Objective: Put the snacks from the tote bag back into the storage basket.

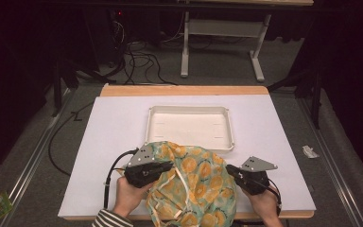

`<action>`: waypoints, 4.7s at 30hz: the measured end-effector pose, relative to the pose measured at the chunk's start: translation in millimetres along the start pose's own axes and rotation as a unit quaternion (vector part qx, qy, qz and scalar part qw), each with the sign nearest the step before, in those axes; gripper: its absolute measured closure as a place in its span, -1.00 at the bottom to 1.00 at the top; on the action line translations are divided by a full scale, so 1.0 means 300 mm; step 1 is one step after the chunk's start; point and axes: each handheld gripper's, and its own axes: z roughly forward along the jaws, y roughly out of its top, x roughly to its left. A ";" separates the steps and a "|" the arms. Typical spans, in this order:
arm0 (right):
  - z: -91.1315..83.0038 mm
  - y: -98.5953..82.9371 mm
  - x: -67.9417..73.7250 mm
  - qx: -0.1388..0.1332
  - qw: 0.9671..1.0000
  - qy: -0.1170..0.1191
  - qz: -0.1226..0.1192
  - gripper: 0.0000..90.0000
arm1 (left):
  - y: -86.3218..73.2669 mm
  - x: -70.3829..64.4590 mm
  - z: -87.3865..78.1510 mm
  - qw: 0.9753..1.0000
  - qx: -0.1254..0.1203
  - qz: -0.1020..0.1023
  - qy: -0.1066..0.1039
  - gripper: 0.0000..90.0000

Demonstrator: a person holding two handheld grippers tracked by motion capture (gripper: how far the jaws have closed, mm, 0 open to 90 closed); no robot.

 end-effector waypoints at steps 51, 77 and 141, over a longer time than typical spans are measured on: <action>-0.073 0.034 0.075 -0.033 0.999 0.002 0.019 -0.02 | -0.022 0.011 0.006 1.000 -0.019 -0.003 0.008 1.00; 0.057 0.095 0.034 -0.026 0.997 0.034 0.069 0.19 | -0.025 0.006 0.018 1.000 -0.007 0.005 0.011 0.89; 0.054 -0.012 -0.130 0.039 0.997 -0.038 0.056 0.96 | -0.150 0.075 -0.095 0.981 -0.016 -0.054 0.183 -0.02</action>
